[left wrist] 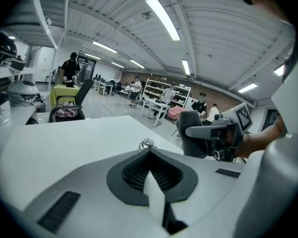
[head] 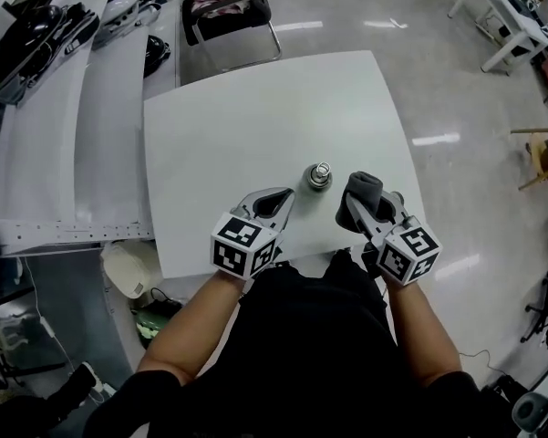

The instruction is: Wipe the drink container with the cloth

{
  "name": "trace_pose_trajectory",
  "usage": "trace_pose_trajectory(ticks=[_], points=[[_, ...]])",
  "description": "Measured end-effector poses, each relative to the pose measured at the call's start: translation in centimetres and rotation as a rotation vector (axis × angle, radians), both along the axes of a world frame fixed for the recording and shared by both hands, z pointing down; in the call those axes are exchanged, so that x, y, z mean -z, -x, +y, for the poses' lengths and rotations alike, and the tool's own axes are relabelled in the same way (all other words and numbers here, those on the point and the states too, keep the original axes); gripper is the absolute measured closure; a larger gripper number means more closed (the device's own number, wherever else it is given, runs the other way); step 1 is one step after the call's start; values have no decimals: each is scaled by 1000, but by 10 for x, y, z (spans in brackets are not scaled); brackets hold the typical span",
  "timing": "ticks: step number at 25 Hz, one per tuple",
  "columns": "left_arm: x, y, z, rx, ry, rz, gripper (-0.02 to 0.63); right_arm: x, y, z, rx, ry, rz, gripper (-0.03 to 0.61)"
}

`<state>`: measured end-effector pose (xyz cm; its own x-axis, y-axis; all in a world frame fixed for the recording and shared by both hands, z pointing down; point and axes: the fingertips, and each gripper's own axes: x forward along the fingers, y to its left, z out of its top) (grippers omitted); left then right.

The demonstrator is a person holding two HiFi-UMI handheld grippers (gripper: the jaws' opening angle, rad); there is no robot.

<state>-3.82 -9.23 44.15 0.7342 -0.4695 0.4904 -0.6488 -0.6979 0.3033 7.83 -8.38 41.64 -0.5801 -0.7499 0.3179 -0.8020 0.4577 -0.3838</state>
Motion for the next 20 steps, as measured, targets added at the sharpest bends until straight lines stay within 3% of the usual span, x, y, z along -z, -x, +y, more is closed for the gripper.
trace_pose_trajectory(ticks=[5,11,15,20], points=[[-1,-11,22,-30,33,32,598,0,9,21,-11,20,-32,465],[15,-8,47,25,1,28,598,8,15,39,56,39,-70,466],[27,-12,66,101,-23,25,598,29,7,51,125,-18,-99,466],[36,-33,95,240,-58,47,598,50,-19,83,233,-86,-53,466]])
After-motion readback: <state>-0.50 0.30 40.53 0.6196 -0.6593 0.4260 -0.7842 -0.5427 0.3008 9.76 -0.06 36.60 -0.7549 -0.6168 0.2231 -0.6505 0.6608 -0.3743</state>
